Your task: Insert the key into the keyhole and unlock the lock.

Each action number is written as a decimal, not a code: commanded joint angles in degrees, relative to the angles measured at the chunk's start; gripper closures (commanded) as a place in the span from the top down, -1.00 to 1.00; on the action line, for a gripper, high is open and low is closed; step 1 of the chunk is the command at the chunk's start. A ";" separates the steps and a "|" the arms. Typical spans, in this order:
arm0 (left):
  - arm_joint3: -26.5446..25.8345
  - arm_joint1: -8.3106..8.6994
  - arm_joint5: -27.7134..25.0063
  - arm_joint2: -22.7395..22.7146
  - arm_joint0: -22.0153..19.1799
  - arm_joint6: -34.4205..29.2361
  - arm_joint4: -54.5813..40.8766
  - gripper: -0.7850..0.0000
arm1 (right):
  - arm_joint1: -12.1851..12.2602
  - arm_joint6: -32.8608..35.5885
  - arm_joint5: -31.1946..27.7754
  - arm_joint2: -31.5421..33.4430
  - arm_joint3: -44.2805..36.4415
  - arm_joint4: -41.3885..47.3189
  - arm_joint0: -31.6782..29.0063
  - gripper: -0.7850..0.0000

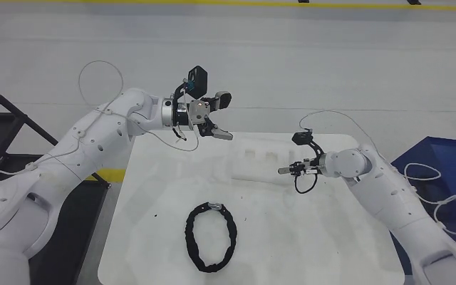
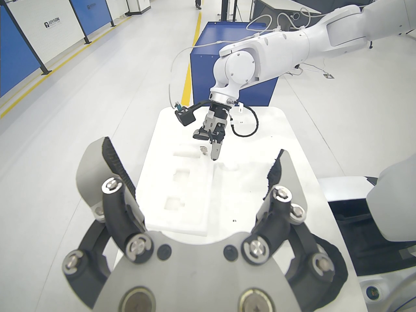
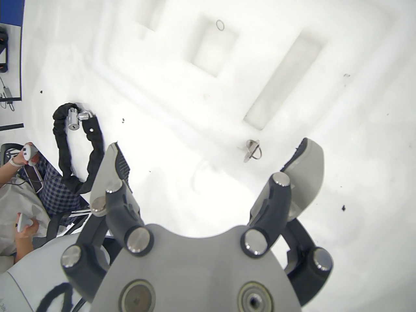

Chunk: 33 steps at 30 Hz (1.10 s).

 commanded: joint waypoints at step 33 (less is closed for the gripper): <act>0.00 0.00 0.00 0.00 0.00 0.00 -0.01 1.00 | -2.55 8.04 5.90 -2.78 1.53 -4.11 4.69 0.87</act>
